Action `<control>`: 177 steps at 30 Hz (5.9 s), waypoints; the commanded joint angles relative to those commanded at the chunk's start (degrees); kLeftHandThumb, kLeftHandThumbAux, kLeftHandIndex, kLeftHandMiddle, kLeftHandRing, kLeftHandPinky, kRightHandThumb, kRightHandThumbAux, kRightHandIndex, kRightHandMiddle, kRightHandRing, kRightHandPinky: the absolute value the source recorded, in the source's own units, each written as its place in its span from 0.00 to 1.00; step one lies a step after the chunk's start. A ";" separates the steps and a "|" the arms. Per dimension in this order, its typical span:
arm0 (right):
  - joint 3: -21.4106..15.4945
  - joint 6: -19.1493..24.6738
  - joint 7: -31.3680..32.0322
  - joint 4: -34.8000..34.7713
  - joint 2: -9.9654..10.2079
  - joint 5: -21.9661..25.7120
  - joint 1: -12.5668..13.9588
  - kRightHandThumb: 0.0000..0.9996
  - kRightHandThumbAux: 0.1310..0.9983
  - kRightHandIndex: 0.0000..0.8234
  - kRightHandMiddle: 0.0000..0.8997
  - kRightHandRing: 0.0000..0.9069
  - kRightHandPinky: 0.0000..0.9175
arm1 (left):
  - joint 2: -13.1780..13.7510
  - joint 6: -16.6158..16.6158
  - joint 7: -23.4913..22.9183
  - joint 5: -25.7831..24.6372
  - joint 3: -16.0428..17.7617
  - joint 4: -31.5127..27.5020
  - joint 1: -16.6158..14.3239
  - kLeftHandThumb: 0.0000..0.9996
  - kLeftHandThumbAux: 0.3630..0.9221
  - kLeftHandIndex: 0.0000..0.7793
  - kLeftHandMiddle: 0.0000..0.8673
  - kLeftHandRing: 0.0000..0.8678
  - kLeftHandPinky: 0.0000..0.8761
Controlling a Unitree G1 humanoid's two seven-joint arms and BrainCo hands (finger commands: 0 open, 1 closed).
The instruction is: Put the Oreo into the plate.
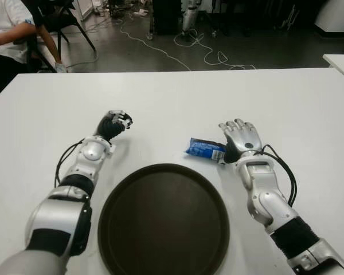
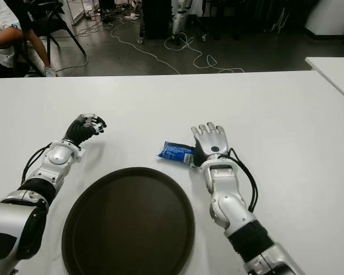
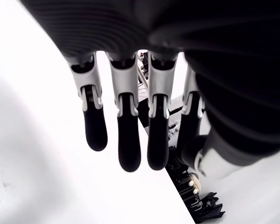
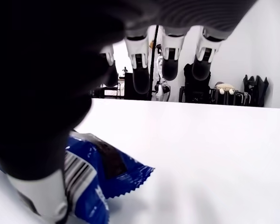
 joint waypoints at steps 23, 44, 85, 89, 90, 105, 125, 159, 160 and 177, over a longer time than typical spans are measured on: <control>-0.30 -3.52 -0.92 3.91 -0.41 7.77 -1.65 0.00 0.76 0.05 0.06 0.05 0.06 | -0.22 -0.13 -0.03 -0.04 0.13 -0.12 -0.10 0.94 0.52 0.63 0.51 0.50 0.41; -0.13 -12.30 3.92 3.45 -3.52 17.02 -2.41 0.00 0.75 0.05 0.06 0.05 0.05 | -0.29 0.01 -0.60 0.23 -0.21 -0.19 -0.27 0.94 0.52 0.62 0.51 0.51 0.46; 3.38 -11.31 5.67 3.55 -3.71 15.39 -6.18 0.00 0.71 0.05 0.06 0.06 0.06 | -0.37 0.42 0.18 0.41 -0.32 -0.11 -0.26 0.94 0.52 0.63 0.51 0.50 0.43; 3.94 -10.90 6.06 3.82 -3.24 15.18 -6.48 0.00 0.70 0.05 0.07 0.06 0.06 | -0.34 0.29 0.14 0.53 -0.44 -0.09 -0.27 0.94 0.52 0.63 0.51 0.50 0.43; 4.00 -10.91 6.13 3.84 -3.23 15.22 -6.50 0.00 0.70 0.05 0.07 0.06 0.06 | -0.35 0.26 0.11 0.56 -0.47 -0.10 -0.27 0.94 0.52 0.63 0.51 0.50 0.43; 4.91 -14.31 1.64 17.22 -1.62 17.15 -9.83 0.00 0.73 0.09 0.09 0.09 0.08 | -0.34 0.13 0.30 0.94 -0.79 -0.07 -0.29 0.94 0.52 0.62 0.50 0.51 0.45; 5.04 -17.90 -3.87 24.50 -0.94 19.29 -11.16 0.00 0.73 0.12 0.12 0.13 0.13 | -0.38 0.30 0.86 1.02 -0.88 -0.30 -0.19 0.94 0.52 0.63 0.51 0.50 0.43; 3.65 -21.14 -8.12 30.59 -0.74 23.71 -13.17 0.00 0.76 0.28 0.27 0.27 0.26 | -0.25 -0.74 -0.26 0.62 -0.44 -0.41 0.13 0.94 0.52 0.63 0.51 0.49 0.43; 3.56 -21.32 -7.96 30.56 -0.81 23.90 -13.19 0.00 0.75 0.29 0.27 0.27 0.27 | -0.24 -0.75 -0.28 0.64 -0.46 -0.40 0.11 0.94 0.52 0.63 0.51 0.50 0.44; 2.94 -19.24 -0.87 26.55 -1.91 25.52 -12.95 0.00 0.75 0.21 0.22 0.22 0.19 | -0.42 -0.20 0.62 0.66 -0.43 -0.49 0.01 0.94 0.52 0.63 0.51 0.50 0.44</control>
